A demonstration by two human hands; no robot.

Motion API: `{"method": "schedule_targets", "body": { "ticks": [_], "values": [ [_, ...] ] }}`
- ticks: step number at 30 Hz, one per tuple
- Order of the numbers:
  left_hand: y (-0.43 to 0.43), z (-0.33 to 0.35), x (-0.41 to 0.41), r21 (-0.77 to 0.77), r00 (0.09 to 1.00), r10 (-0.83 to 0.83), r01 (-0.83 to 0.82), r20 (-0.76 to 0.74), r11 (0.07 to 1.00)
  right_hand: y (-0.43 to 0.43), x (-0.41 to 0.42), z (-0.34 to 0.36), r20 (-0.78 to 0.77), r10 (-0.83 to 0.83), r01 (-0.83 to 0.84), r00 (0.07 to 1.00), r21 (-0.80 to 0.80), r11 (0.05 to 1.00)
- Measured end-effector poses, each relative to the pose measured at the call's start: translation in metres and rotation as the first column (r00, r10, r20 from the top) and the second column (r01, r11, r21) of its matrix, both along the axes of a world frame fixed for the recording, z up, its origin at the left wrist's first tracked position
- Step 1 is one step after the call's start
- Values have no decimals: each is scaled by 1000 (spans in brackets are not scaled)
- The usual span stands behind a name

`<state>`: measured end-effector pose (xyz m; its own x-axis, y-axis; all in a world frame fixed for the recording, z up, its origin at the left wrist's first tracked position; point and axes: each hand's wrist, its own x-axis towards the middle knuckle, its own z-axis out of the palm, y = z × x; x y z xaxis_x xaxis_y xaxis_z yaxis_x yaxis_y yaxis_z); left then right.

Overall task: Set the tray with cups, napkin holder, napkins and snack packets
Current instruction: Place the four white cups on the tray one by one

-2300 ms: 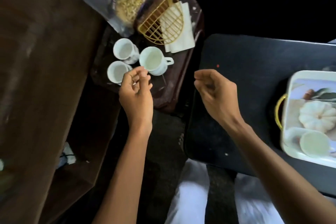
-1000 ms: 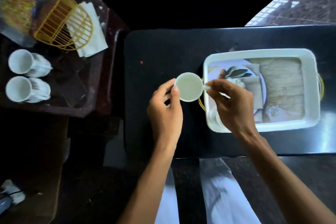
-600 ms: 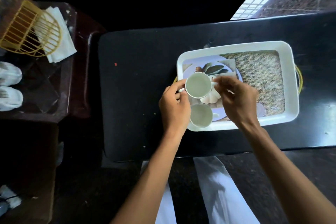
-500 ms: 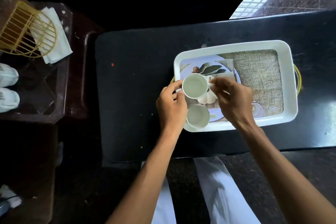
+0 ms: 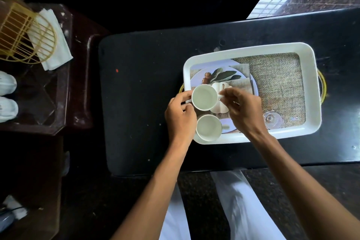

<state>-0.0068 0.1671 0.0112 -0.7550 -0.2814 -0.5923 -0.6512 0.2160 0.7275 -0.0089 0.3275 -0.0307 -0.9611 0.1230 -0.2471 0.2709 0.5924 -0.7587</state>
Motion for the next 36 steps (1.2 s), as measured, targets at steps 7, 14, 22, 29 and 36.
{"method": "schedule_targets", "body": {
  "ticks": [7,14,22,29,36],
  "values": [
    [-5,-2,1,2,999,-41,41,-7,999,2,1,1,28,18,-18,999,8,1000],
    [-30,3,3,-2,996,-5,5,-86,1000,-6,0,29,-9,62,-62,998,-2,998],
    [-135,32,19,68,958,208,-198,-199,978,-85,-7,68,-91,57,-73,994,-188,980],
    [-239,50,27,62,901,336,-332,-273,941,-206,-15,72,-35,191,-194,981,-209,958],
    [-364,54,25,-22,746,514,-575,-423,818,-348,-21,74,-79,373,-380,924,-282,881]
  ]
}}
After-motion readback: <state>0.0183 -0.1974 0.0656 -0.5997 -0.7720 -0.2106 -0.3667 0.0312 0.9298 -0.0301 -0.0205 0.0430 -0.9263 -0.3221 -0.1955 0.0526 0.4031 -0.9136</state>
